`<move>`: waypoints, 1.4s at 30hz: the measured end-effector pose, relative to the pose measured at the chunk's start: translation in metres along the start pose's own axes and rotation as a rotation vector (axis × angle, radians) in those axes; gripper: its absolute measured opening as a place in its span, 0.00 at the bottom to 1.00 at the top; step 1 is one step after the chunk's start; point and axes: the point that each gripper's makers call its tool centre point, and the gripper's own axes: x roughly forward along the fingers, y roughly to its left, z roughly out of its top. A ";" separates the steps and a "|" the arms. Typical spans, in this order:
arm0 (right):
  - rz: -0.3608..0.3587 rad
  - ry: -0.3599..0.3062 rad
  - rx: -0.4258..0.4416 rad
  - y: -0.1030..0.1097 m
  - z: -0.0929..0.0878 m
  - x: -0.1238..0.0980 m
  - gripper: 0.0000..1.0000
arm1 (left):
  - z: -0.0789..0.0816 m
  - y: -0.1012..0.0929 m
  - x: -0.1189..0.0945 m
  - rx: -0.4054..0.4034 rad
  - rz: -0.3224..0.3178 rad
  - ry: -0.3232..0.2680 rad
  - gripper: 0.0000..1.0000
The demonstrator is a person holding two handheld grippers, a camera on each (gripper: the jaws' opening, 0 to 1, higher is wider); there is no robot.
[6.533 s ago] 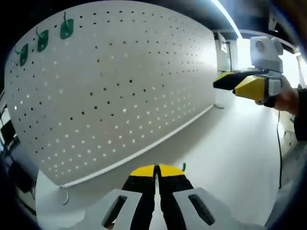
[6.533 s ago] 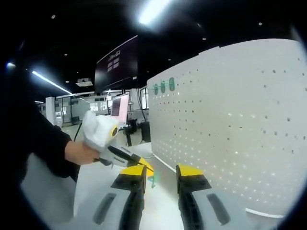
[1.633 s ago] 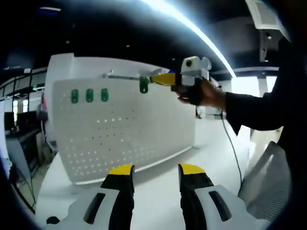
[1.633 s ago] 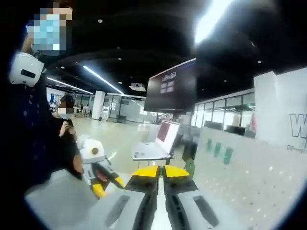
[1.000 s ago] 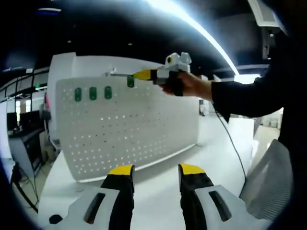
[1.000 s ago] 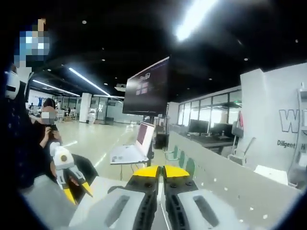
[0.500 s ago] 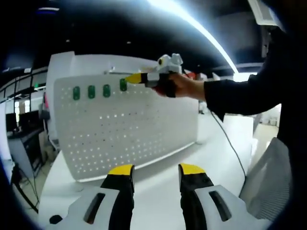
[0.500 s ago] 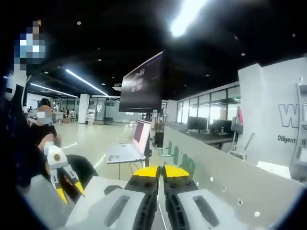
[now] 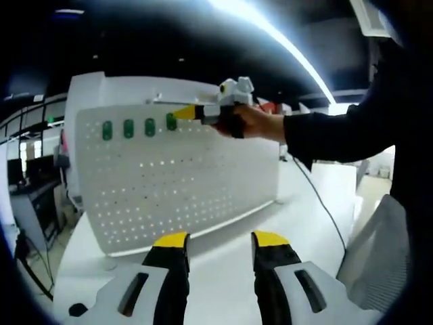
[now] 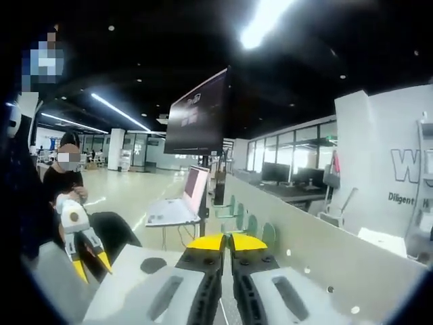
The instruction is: Insert the hook assembly into the mounting plate slot until the hook locks in place.
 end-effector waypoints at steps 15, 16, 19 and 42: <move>-0.005 0.020 -0.036 -0.001 -0.007 0.000 0.01 | 0.001 -0.001 0.000 -0.005 -0.009 -0.006 0.37; -0.004 0.019 -0.035 -0.001 -0.007 0.000 0.01 | 0.001 -0.001 0.000 -0.005 -0.008 -0.005 0.37; -0.003 0.018 -0.037 -0.002 -0.006 0.001 0.01 | 0.000 -0.001 0.001 -0.007 -0.010 -0.004 0.36; 0.007 -0.060 -0.008 -0.005 -0.009 -0.003 0.01 | -0.005 -0.004 0.003 -0.004 -0.027 0.020 0.35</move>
